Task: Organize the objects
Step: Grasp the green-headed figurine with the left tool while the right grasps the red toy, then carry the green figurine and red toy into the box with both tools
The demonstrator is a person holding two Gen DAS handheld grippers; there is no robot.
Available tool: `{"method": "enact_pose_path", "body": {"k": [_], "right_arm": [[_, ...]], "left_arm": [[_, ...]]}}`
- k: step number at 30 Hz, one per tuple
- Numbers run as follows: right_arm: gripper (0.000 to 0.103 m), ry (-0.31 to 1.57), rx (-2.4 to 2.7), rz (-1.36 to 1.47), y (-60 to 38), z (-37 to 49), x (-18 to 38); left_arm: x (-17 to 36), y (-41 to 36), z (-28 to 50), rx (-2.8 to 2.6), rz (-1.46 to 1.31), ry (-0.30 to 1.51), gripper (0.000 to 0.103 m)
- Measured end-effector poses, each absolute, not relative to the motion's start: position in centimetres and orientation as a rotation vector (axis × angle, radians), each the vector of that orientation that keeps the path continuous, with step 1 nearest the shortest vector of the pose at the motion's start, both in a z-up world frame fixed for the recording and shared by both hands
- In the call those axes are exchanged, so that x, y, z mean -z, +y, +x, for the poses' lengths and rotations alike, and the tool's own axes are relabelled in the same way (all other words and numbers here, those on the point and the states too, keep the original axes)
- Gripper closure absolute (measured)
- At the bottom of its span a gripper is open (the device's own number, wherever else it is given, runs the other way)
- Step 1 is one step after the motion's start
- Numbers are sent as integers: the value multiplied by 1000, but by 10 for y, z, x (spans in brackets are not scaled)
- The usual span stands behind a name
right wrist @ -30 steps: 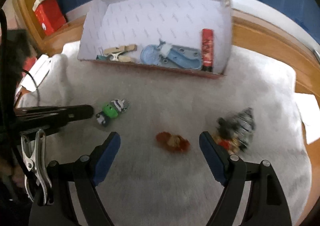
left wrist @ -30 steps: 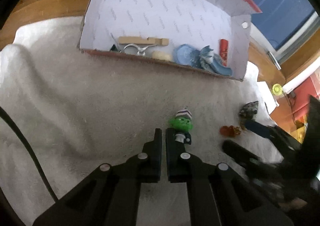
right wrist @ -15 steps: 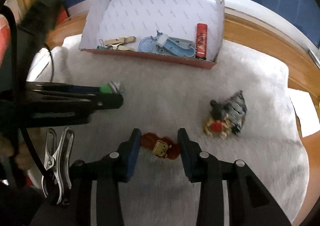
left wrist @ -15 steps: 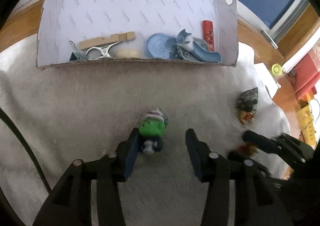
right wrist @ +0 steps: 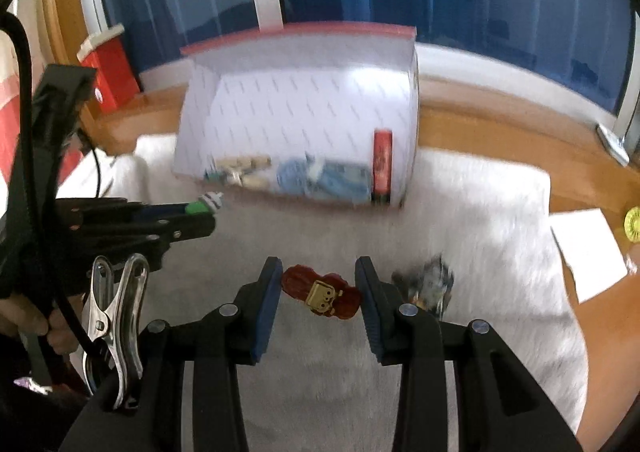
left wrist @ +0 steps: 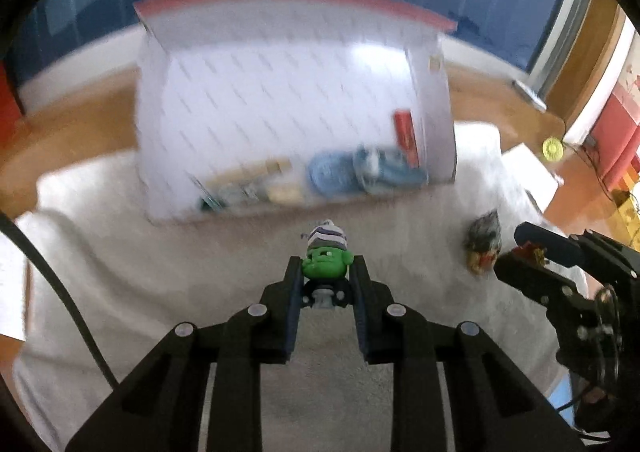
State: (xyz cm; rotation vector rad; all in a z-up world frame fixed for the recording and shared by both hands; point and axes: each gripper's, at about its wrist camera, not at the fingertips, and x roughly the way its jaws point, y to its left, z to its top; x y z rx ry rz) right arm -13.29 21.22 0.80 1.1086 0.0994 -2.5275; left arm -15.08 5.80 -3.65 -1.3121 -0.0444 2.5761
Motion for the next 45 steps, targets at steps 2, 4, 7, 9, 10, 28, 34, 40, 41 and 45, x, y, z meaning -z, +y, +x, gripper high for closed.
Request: {"method": "enact_pose_path", "body": {"k": [2, 4, 7, 9, 10, 28, 34, 40, 41, 45], "right_arm": [[64, 98, 2537, 1065, 209, -136, -20], [64, 108, 2541, 1023, 206, -138, -30], [64, 126, 2549, 965, 198, -142, -43], [64, 131, 2548, 936, 194, -144, -49], [64, 137, 2547, 927, 191, -145, -52], [64, 132, 2574, 951, 186, -169, -52], [64, 134, 2568, 981, 185, -184, -42], [64, 127, 2537, 1049, 181, -206, -24], [64, 127, 2532, 1056, 180, -209, -21], [64, 136, 2519, 1090, 177, -224, -8]], "left_arm": [[20, 54, -147, -2632, -1264, -19, 81], [9, 49, -146, -2665, -1237, -15, 81], [-6, 42, -145, -2719, -1198, -14, 81], [-12, 38, -145, -2742, -1176, -13, 81], [-14, 36, -147, -2749, -1166, -19, 81], [-10, 35, -163, -2727, -1166, -38, 81], [-3, 36, -175, -2721, -1176, -41, 81], [9, 37, -190, -2736, -1198, 1, 81], [10, 38, -192, -2738, -1196, 6, 81], [17, 41, -201, -2750, -1173, 48, 80]]}}
